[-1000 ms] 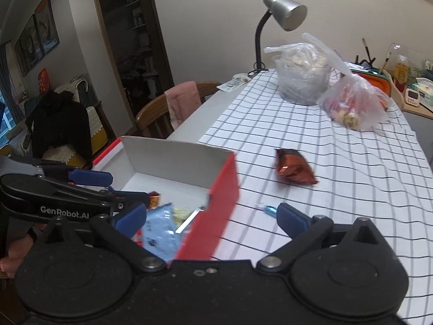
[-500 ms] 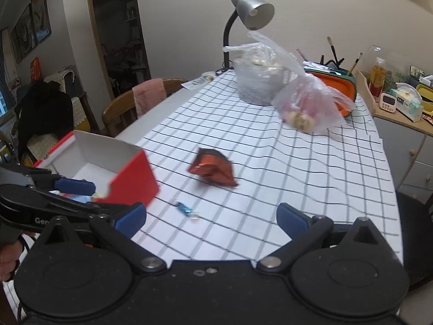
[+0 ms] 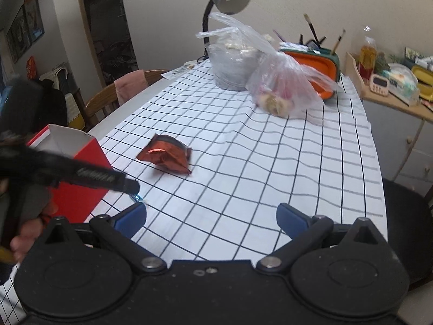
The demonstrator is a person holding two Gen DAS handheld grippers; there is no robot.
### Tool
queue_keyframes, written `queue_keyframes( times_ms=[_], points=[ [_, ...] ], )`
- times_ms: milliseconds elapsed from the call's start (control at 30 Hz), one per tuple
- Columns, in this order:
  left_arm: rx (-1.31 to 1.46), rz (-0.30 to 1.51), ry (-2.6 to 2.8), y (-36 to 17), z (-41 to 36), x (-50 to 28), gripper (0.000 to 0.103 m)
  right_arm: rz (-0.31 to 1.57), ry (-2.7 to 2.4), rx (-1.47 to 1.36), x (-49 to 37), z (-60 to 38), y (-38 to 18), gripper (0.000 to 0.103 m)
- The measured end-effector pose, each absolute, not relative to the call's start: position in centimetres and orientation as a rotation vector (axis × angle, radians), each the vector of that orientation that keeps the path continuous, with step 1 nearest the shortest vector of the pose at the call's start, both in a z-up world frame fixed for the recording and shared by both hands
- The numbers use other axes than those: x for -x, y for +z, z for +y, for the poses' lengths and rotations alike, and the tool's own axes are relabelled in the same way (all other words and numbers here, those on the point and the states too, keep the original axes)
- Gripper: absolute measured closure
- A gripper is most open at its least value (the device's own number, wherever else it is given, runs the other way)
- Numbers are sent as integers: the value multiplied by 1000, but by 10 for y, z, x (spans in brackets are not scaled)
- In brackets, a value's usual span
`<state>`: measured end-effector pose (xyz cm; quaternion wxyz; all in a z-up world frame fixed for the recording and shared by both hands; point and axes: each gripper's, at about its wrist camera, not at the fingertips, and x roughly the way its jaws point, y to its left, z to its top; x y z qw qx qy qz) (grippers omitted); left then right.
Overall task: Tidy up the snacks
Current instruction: 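Withdraw both tools toward the blue candy and copper foil bag, then grasp the blue wrapped candy with the left tool while the right tool grasps the copper foil bag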
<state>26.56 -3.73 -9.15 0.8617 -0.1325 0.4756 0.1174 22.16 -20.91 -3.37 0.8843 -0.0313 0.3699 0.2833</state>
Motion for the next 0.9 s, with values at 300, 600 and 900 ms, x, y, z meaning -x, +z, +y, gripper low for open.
queue_keyframes(
  times_ms=[300, 600, 900],
  points=[
    [272, 1089, 360, -131, -28, -304, 52, 804, 571, -9, -226, -232, -59, 1],
    [240, 1125, 406, -148, -22, -311, 75, 805, 573, -21, -236, -236, -66, 1],
    [239, 1129, 353, -148, -24, -308, 91, 813, 592, 9, -250, -220, -73, 3]
  ],
)
